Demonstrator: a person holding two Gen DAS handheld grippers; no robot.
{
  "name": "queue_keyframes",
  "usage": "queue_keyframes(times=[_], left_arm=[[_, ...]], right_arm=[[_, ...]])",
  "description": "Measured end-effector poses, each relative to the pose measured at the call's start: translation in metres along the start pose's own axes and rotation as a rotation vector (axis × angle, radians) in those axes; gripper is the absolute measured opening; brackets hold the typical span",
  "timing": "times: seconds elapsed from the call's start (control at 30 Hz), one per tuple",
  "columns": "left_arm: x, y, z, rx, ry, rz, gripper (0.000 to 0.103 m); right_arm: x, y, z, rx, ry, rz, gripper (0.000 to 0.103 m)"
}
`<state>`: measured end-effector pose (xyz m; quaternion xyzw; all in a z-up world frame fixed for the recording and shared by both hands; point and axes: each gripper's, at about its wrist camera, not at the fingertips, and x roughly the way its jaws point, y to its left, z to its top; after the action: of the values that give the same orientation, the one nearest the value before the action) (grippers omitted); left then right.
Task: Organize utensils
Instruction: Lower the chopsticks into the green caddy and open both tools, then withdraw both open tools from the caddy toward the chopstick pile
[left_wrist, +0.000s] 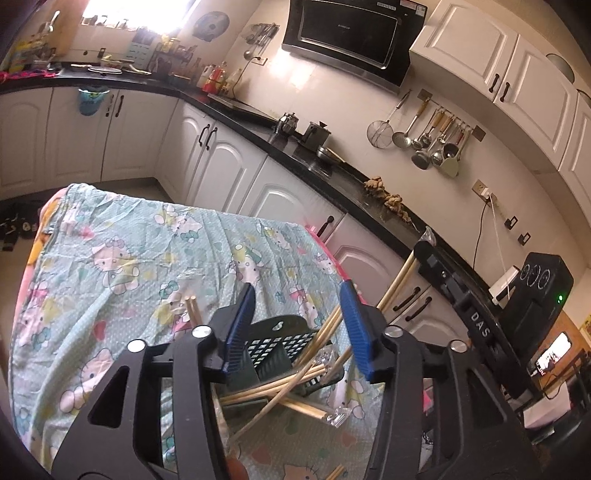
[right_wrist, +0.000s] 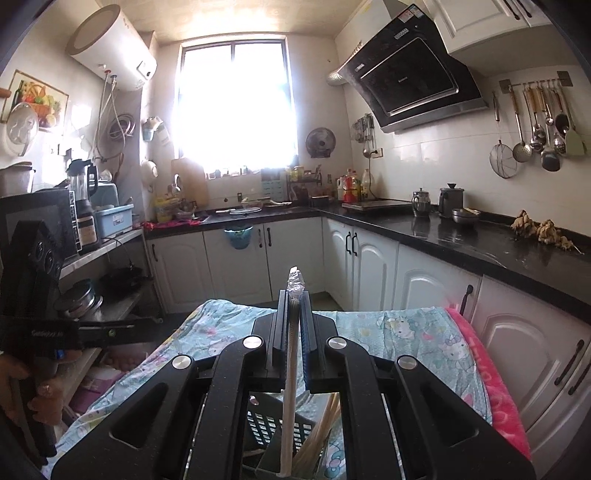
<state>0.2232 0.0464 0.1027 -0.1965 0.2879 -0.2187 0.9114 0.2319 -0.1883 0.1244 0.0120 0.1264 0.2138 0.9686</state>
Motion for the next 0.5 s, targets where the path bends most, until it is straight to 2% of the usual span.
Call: queue_keyframes(times=[0.17, 0.33, 0.5], left_arm=[[-0.008, 0.000, -0.005, 0.011, -0.003, 0.033, 0.050], [-0.018, -0.004, -0.011, 0.034, -0.010, 0.060, 0.060], [-0.026, -0.011, -0.022, 0.067, 0.002, 0.079, 0.073]], right_arm=[[0.000, -0.009, -0.003, 0.041, -0.015, -0.027, 0.006], [-0.003, -0.013, 0.002, 0.065, -0.039, -0.015, 0.006], [0.004, -0.013, -0.006, 0.057, 0.019, -0.024, 0.007]])
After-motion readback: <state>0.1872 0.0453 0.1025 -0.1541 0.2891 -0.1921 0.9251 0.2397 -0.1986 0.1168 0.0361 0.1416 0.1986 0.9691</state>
